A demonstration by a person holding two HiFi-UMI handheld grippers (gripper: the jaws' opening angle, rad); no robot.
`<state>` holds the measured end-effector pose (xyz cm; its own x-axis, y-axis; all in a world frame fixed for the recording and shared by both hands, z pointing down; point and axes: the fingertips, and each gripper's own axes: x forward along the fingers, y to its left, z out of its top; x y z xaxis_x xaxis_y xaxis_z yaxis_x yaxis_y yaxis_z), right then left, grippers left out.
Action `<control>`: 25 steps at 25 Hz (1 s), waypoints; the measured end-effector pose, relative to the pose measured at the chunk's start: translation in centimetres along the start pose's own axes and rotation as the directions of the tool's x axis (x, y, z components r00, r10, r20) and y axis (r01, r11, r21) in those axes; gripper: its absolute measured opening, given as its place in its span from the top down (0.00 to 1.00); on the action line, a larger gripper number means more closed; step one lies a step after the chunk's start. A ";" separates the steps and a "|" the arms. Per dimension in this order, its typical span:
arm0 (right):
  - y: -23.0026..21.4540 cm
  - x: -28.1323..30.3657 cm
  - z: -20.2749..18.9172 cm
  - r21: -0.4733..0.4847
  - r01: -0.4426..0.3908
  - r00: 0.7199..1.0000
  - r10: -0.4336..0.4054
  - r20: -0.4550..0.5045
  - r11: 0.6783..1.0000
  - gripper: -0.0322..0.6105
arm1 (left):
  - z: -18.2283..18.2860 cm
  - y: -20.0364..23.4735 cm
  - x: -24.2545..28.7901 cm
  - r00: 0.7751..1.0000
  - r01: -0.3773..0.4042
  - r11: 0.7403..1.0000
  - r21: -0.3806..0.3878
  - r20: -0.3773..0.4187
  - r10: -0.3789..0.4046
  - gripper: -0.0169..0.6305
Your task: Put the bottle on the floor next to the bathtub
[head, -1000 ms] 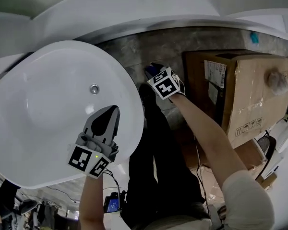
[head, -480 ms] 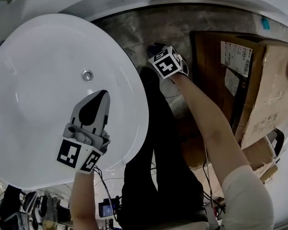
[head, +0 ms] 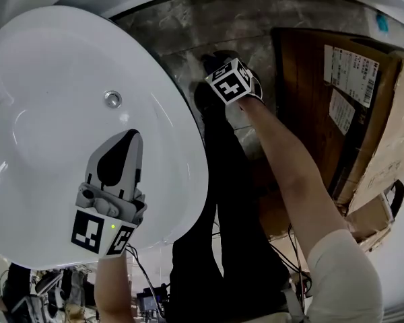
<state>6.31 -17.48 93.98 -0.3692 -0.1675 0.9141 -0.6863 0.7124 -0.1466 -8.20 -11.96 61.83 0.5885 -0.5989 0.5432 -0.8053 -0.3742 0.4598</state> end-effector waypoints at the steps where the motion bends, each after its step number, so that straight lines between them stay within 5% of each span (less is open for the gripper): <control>1: 0.0 0.2 -0.4 0.002 0.003 1.000 -0.003 -0.003 1.000 0.70 | -0.1 -0.1 -0.1 1.000 0.001 1.000 0.004 -0.002 -0.001 0.89; 12: 1.7 1.7 -1.1 -0.075 -0.048 0.999 0.047 -0.015 0.996 0.70 | -1.3 -0.3 -0.4 0.999 0.010 1.000 0.021 -0.040 -0.009 0.89; 19: 2.5 0.6 -1.1 -0.033 -0.097 0.995 0.096 -0.026 0.995 0.59 | -0.8 0.1 -1.1 0.999 0.001 0.999 0.032 -0.042 0.000 0.89; 25: 2.2 -4.5 1.2 0.072 -0.114 0.989 0.106 0.103 0.991 0.53 | 0.9 0.1 -2.8 0.999 -0.032 0.999 0.022 -0.021 0.032 0.89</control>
<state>5.75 -16.00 89.08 -0.5029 -0.1603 0.8494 -0.6830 0.6760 -0.2768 -10.01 -10.95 59.69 0.5634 -0.5959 0.5722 -0.8251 -0.3701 0.4270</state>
